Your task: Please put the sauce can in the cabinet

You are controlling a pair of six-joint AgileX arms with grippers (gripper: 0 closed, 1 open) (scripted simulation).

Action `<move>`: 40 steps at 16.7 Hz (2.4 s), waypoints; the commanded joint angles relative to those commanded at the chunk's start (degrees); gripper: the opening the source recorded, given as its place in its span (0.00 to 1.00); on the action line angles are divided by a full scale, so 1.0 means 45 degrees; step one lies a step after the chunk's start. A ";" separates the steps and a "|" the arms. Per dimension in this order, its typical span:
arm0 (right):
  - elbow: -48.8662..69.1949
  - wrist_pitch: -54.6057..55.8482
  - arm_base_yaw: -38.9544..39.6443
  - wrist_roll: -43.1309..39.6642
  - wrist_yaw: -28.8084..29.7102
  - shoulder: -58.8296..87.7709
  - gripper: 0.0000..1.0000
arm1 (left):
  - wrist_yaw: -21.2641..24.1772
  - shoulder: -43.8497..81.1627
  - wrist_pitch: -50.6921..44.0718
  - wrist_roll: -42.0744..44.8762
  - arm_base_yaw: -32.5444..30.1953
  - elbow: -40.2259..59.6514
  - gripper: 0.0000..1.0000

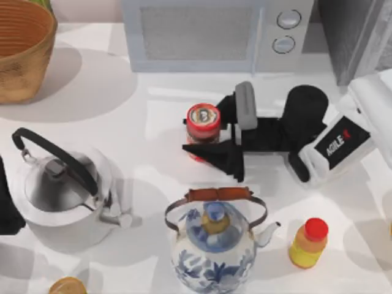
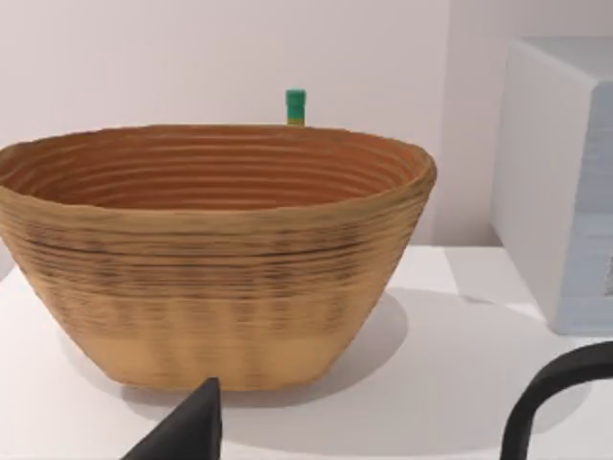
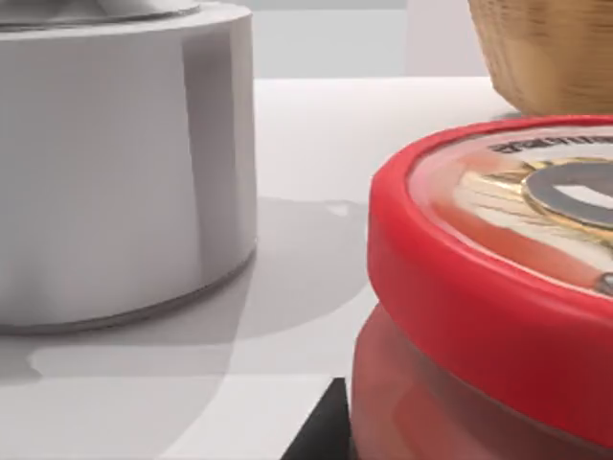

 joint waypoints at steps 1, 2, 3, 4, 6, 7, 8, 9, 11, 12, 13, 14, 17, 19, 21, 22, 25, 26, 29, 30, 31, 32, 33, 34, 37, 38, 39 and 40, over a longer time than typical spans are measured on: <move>0.0000 0.0000 0.0000 0.0000 0.0000 0.0000 0.00 | 0.0000 0.0000 0.0000 0.0000 0.0000 0.0000 1.00; 0.0000 0.0000 0.0000 0.0000 0.0000 0.0000 0.00 | 0.0000 0.0000 0.0000 0.0000 0.0000 0.0000 1.00; 0.0000 0.0000 0.0000 0.0000 0.0000 0.0000 0.00 | 0.0000 0.0000 0.0000 0.0000 0.0000 0.0000 1.00; 0.0000 0.0000 0.0000 0.0000 0.0000 0.0000 0.00 | 0.0000 0.0000 0.0000 0.0000 0.0000 0.0000 1.00; 0.0000 0.0000 0.0000 0.0000 0.0000 0.0000 0.00 | 0.0000 0.0000 0.0000 0.0000 0.0000 0.0000 1.00; 0.0000 0.0002 -0.0043 0.0011 0.0003 -0.0018 0.00 | 0.0000 0.0000 0.0000 0.0000 0.0000 0.0000 1.00; -0.0002 -0.0028 -0.0040 0.0012 0.0001 -0.0052 0.00 | 0.0000 0.0000 0.0000 0.0000 0.0000 0.0000 1.00; -0.0016 -0.0175 -0.0031 0.0020 -0.0006 -0.0221 0.00 | 0.0000 0.0000 0.0000 0.0000 0.0000 0.0000 1.00; -0.0095 -0.0781 -0.0023 0.0058 -0.0008 -0.0933 0.00 | 0.0000 0.0000 0.0000 0.0000 0.0000 0.0000 1.00; -0.0155 -0.1205 -0.0030 0.0086 -0.0001 -0.1425 0.00 | 0.0000 0.0000 0.0000 0.0000 0.0000 0.0000 1.00; -0.0223 -0.1683 -0.0041 0.0115 0.0005 -0.1981 0.00 | 0.0000 0.0000 0.0000 0.0000 0.0000 0.0000 1.00; -0.0292 -0.2195 -0.0049 0.0142 0.0007 -0.2577 0.00 | 0.0000 0.0000 0.0000 0.0000 0.0000 0.0000 1.00; -0.0476 -0.3698 -0.0044 0.0183 -0.0014 -0.4350 0.00 | 0.0000 0.0000 0.0000 0.0000 0.0000 0.0000 1.00; -0.0552 -0.4439 -0.0035 0.0186 -0.0032 -0.5195 0.00 | 0.0000 0.0000 0.0000 0.0000 0.0000 0.0000 1.00; -0.0585 -0.4753 -0.0030 0.0184 -0.0038 -0.5518 0.00 | 0.0000 0.0000 0.0000 0.0000 0.0000 0.0000 1.00; -0.0585 -0.4753 -0.0030 0.0184 -0.0038 -0.5518 0.00 | 0.0000 0.0000 0.0000 0.0000 0.0000 0.0000 1.00; -0.0529 -0.4712 -0.0039 0.0204 -0.0049 -0.5485 0.00 | 0.0000 0.0000 0.0000 0.0000 0.0000 0.0000 1.00; -0.0602 -0.4762 -0.0046 0.0193 0.0005 -0.5611 0.00 | 0.0000 0.0000 0.0000 0.0000 0.0000 0.0000 1.00; -0.1295 -0.5254 -0.0169 0.0135 0.0566 -0.6800 0.00 | 0.0000 0.0000 0.0000 0.0000 0.0000 0.0000 1.00; -0.1676 -0.5529 -0.0260 0.0116 0.0888 -0.7464 0.00 | 0.0000 0.0000 0.0000 0.0000 0.0000 0.0000 1.00; -0.2123 -0.5853 -0.0374 0.0097 0.1272 -0.8253 0.00 | 0.0000 0.0000 0.0000 0.0000 0.0000 0.0000 1.00; -0.2630 -0.6221 -0.0513 0.0079 0.1713 -0.9163 0.00 | 0.0000 0.0000 0.0000 0.0000 0.0000 0.0000 1.00; -0.3192 -0.6632 -0.0675 0.0062 0.2208 -1.0187 0.00 | 0.0000 0.0000 0.0000 0.0000 0.0000 0.0000 1.00; -0.3807 -0.7081 -0.0857 0.0044 0.2753 -1.1315 0.00 | 0.0000 0.0000 0.0000 0.0000 0.0000 0.0000 1.00; -0.5933 -0.8631 -0.1506 -0.0027 0.4652 -1.5188 0.00 | 0.0000 0.0000 0.0000 0.0000 0.0000 0.0000 1.00; -0.6720 -0.9205 -0.1750 -0.0056 0.5358 -1.6598 0.00 | 0.0000 0.0000 0.0000 0.0000 0.0000 0.0000 1.00; -0.7538 -0.9801 -0.2002 -0.0087 0.6091 -1.8043 0.00 | 0.0000 0.0000 0.0000 0.0000 0.0000 0.0000 1.00; -0.8378 -1.0414 -0.2261 -0.0120 0.6844 -1.9509 0.00 | 0.0000 0.0000 0.0000 0.0000 0.0000 0.0000 1.00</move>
